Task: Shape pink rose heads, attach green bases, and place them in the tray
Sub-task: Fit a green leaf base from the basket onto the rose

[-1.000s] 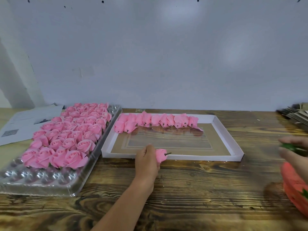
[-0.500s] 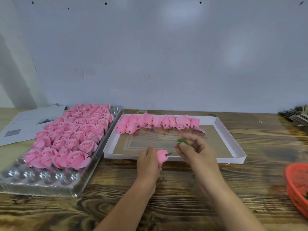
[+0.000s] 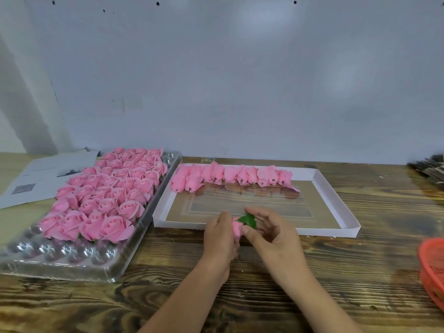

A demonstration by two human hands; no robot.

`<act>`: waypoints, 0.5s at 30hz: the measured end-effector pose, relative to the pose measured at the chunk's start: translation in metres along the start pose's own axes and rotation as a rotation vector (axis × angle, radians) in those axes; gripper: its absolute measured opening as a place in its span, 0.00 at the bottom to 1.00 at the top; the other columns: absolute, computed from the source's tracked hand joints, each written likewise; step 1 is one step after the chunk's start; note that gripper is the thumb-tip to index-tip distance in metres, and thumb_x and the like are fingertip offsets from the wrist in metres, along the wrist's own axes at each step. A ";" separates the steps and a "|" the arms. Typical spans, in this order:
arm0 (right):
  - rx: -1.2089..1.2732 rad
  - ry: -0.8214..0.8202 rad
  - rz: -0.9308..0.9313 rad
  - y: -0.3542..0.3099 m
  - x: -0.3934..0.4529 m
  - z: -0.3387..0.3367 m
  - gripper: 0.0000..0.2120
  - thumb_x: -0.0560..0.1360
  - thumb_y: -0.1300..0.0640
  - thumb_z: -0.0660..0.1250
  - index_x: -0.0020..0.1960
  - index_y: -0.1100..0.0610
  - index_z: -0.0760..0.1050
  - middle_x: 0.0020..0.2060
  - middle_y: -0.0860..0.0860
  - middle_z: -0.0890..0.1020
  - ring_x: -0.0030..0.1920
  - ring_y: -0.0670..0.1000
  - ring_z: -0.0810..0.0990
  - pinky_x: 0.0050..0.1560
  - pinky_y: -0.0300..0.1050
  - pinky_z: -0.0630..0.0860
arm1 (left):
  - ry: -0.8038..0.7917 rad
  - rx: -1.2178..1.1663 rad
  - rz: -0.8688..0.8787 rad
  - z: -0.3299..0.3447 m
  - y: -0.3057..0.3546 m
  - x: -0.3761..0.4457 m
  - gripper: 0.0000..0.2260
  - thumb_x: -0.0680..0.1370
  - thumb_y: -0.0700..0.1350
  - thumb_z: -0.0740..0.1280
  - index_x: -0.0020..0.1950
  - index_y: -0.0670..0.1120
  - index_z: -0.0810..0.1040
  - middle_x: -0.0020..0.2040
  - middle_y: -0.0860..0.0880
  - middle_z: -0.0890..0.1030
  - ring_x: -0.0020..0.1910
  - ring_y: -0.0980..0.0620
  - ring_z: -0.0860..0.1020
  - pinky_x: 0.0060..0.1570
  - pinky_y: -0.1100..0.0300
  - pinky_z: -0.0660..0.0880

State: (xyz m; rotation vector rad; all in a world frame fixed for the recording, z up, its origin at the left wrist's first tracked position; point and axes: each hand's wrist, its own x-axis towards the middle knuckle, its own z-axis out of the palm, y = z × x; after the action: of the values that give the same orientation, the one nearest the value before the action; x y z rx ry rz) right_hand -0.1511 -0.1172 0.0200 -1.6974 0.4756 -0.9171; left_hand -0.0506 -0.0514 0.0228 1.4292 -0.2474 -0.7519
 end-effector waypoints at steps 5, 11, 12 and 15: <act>-0.034 0.029 -0.009 -0.002 -0.002 -0.001 0.18 0.72 0.64 0.75 0.54 0.43 0.80 0.49 0.38 0.86 0.52 0.41 0.84 0.55 0.34 0.78 | -0.023 -0.015 -0.013 -0.002 0.002 -0.002 0.14 0.84 0.47 0.55 0.49 0.41 0.76 0.29 0.47 0.70 0.21 0.56 0.64 0.18 0.65 0.60; -0.107 -0.054 0.015 -0.001 -0.004 -0.003 0.17 0.78 0.62 0.69 0.63 0.47 0.79 0.51 0.41 0.86 0.54 0.39 0.82 0.58 0.36 0.77 | -0.057 -0.024 -0.014 -0.002 0.004 -0.004 0.12 0.84 0.46 0.55 0.49 0.41 0.74 0.29 0.47 0.71 0.21 0.56 0.64 0.19 0.64 0.58; -0.089 -0.058 0.013 -0.001 -0.004 -0.003 0.17 0.78 0.63 0.69 0.63 0.48 0.79 0.52 0.41 0.85 0.55 0.39 0.82 0.58 0.35 0.77 | -0.061 -0.022 -0.015 -0.002 0.004 -0.003 0.12 0.84 0.47 0.55 0.49 0.42 0.74 0.28 0.48 0.71 0.20 0.56 0.64 0.18 0.64 0.58; 0.030 -0.034 0.023 0.001 -0.004 -0.001 0.16 0.76 0.67 0.70 0.58 0.50 0.79 0.52 0.40 0.85 0.57 0.39 0.82 0.59 0.33 0.76 | -0.075 -0.013 -0.020 -0.003 0.003 -0.002 0.12 0.84 0.47 0.55 0.47 0.42 0.73 0.26 0.49 0.71 0.20 0.56 0.63 0.17 0.65 0.58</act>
State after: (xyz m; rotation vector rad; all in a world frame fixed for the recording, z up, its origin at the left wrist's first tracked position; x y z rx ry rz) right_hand -0.1542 -0.1150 0.0176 -1.6743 0.4554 -0.8729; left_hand -0.0495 -0.0477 0.0260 1.3943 -0.2863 -0.8235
